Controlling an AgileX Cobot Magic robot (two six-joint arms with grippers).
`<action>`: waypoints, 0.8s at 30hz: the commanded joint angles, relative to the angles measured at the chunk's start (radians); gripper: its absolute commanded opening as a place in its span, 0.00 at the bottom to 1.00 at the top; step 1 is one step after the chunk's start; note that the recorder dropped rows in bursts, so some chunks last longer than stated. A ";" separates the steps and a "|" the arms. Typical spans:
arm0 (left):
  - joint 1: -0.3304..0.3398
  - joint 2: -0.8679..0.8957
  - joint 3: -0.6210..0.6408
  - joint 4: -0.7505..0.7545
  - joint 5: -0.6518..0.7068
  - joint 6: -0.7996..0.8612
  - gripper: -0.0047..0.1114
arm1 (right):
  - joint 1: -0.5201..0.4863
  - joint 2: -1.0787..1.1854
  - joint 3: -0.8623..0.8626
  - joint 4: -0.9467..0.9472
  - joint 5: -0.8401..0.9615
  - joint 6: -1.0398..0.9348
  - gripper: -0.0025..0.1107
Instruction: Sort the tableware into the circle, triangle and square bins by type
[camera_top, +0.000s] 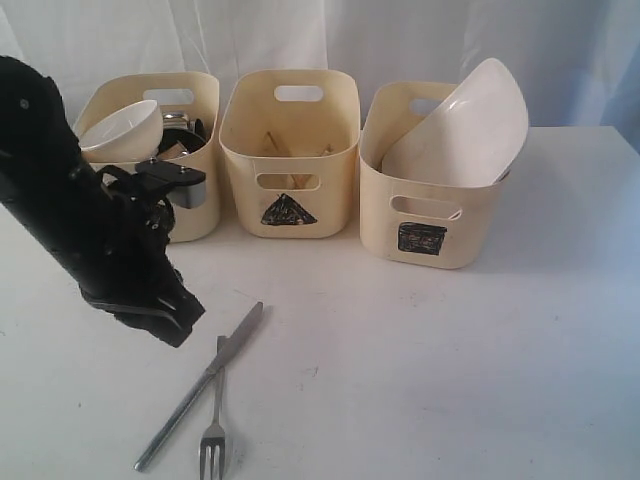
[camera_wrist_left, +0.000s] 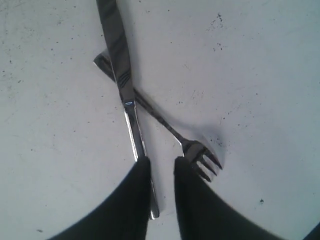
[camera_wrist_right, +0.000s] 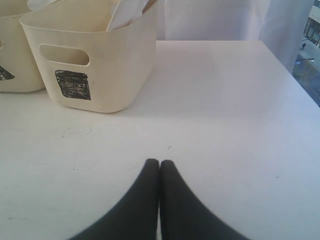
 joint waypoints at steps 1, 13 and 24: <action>-0.003 0.004 0.044 -0.045 -0.041 0.032 0.38 | -0.004 -0.004 0.007 0.002 -0.006 0.002 0.02; -0.003 0.154 0.060 -0.051 -0.061 0.037 0.43 | -0.004 -0.004 0.007 0.002 -0.006 0.002 0.02; -0.003 0.247 0.060 -0.051 -0.097 0.071 0.43 | -0.004 -0.004 0.007 0.002 -0.006 0.002 0.02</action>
